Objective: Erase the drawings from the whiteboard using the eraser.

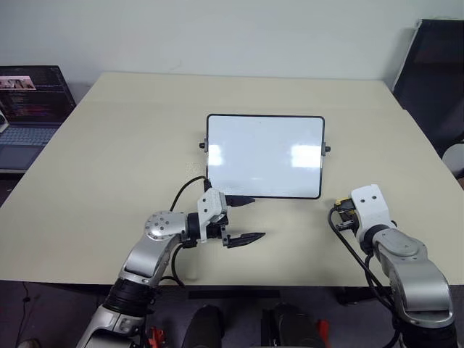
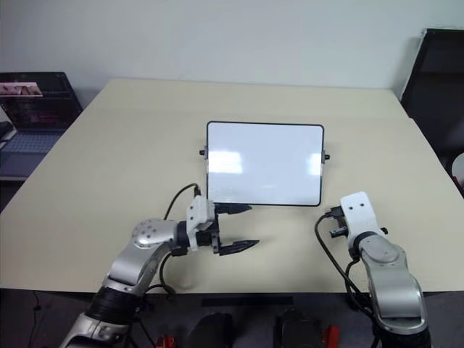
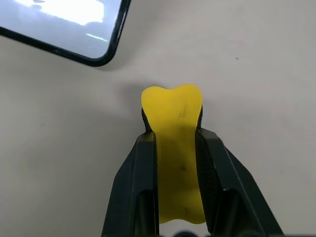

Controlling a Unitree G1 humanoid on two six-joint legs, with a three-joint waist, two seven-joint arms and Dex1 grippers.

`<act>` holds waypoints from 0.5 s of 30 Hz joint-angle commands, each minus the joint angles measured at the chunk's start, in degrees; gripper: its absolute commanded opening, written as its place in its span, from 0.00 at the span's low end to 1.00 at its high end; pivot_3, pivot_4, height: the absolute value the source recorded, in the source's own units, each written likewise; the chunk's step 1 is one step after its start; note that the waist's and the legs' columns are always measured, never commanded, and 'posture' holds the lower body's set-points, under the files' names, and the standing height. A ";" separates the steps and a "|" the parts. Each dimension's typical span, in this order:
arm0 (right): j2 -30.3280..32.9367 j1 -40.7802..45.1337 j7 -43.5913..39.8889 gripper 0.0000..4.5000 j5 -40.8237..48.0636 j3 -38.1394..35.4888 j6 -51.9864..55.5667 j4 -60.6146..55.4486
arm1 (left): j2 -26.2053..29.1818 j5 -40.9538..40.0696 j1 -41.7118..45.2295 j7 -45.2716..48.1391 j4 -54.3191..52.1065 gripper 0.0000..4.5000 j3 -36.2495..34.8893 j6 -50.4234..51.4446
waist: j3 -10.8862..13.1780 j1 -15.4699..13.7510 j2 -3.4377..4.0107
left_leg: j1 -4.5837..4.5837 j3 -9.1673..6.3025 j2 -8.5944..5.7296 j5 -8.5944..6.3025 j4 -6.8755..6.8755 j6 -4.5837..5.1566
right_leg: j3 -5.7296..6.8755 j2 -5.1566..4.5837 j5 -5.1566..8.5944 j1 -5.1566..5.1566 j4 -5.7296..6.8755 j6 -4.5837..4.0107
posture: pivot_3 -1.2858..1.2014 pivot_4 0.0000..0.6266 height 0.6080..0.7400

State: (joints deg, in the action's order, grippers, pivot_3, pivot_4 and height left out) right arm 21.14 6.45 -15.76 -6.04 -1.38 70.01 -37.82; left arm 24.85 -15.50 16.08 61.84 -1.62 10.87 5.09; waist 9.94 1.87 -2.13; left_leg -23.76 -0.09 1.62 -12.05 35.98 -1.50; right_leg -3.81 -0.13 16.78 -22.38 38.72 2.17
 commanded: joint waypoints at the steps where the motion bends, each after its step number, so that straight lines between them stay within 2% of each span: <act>1: -0.12 2.01 0.60 0.18 0.92 -1.01 -0.95 0.20 | 0.46 -0.30 -0.24 -0.17 -1.51 1.00 -0.55 -1.71 | 0.00 0.05 0.00 | 0.01 0.00 0.00 0.00 0.00 0.00 | -0.01 0.00 0.00 0.00 0.00 0.00 | 0.52 0.24 1.00; 15: -1.12 4.68 1.40 0.18 3.80 -2.44 0.21 3.06 | 1.33 -0.23 -0.96 -0.43 -1.02 1.00 -0.93 -3.55 | 0.00 0.01 0.00 | 0.01 0.00 0.01 0.00 0.01 0.00 | 0.00 0.00 0.00 0.00 0.01 0.00 | 0.52 0.24 1.00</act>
State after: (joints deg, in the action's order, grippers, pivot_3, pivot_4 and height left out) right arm 19.82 10.34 -14.74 -2.91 -2.72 70.41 -34.02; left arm 25.86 -15.48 15.26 61.75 -1.62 10.84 2.92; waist 9.94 1.88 -2.12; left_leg -23.75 -0.09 1.63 -12.05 36.00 -1.50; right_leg -3.81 -0.13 16.77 -22.38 38.73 2.17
